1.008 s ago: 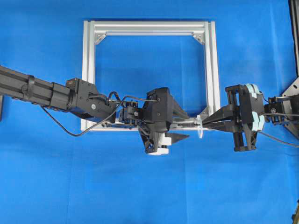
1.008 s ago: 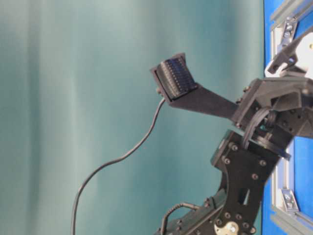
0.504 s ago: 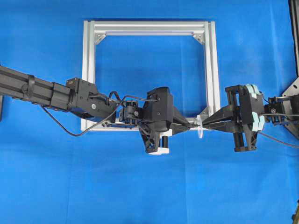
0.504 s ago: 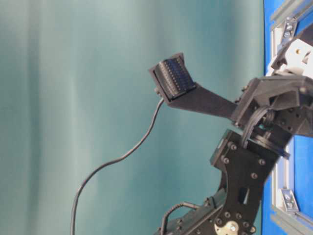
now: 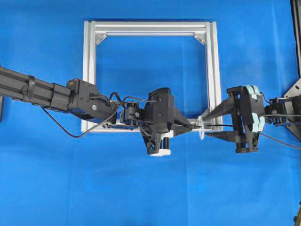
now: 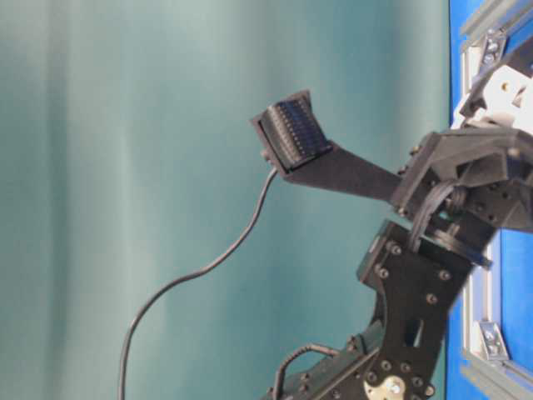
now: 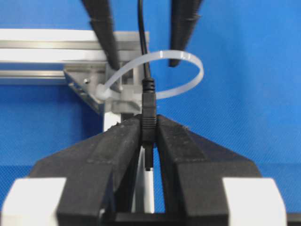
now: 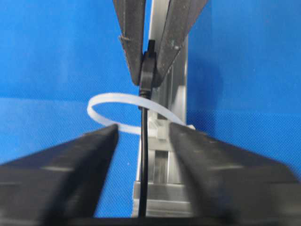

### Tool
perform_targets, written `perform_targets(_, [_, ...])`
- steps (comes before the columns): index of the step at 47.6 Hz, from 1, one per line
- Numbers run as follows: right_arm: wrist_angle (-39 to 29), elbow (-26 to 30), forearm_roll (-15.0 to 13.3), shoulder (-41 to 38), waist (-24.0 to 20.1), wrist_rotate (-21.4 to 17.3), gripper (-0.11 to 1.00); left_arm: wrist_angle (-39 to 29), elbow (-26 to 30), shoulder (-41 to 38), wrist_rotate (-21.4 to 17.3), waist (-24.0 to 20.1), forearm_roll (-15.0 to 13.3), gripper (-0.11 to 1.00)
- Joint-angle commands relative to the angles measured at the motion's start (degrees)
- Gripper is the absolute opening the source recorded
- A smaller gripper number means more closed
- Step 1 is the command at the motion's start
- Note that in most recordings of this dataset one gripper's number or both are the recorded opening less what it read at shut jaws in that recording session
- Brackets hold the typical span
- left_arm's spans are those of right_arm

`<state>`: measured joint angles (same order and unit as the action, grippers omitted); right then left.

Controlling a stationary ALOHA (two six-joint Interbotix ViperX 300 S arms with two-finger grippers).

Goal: Insert the wire through the string loop located on the right side.
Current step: 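Grasp the plug end with the left gripper beyond the loop, then open the right gripper and pull the cable left with the left gripper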

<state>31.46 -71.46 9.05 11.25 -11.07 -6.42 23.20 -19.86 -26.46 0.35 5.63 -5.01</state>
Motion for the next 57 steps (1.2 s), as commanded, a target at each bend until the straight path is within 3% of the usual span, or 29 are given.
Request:
perform_targets(1, [-0.18,0.79,0.26,0.35,0.0,-0.09,0.63,0.62,1.14,1.23,0.0,0.09,0.18,0.08])
perform_targets(5, [-1.05,0.88,0.35,0.35,0.0,-0.09,0.87,0.62,1.05,1.23,0.0,0.09,0.18,0.08])
perform_targets(8, [-1.41,0.97,0.35,0.44,0.0,-0.09,0.95,0.62,1.05,1.32,0.0,0.18,0.18,0.08])
perform_targets(16, [-1.58,1.14,0.44,0.35,0.09,-0.09,0.94,0.44,0.53,2.11,0.0,0.44,0.18,0.08])
perform_targets(25, [-1.58,1.23,0.35,0.35,0.09,-0.09,0.94,1.85,-5.19,6.15,0.0,0.44,0.18,0.08])
perform_targets(41, [-2.02,1.41,0.35,0.44,0.0,0.0,0.94,5.27,-22.5,17.93,0.09,1.32,0.18,0.08])
perform_targets(57, [-2.46,1.67,0.35,0.44,0.09,0.0,0.94,13.62,-42.1,30.94,0.09,3.43,0.18,0.08])
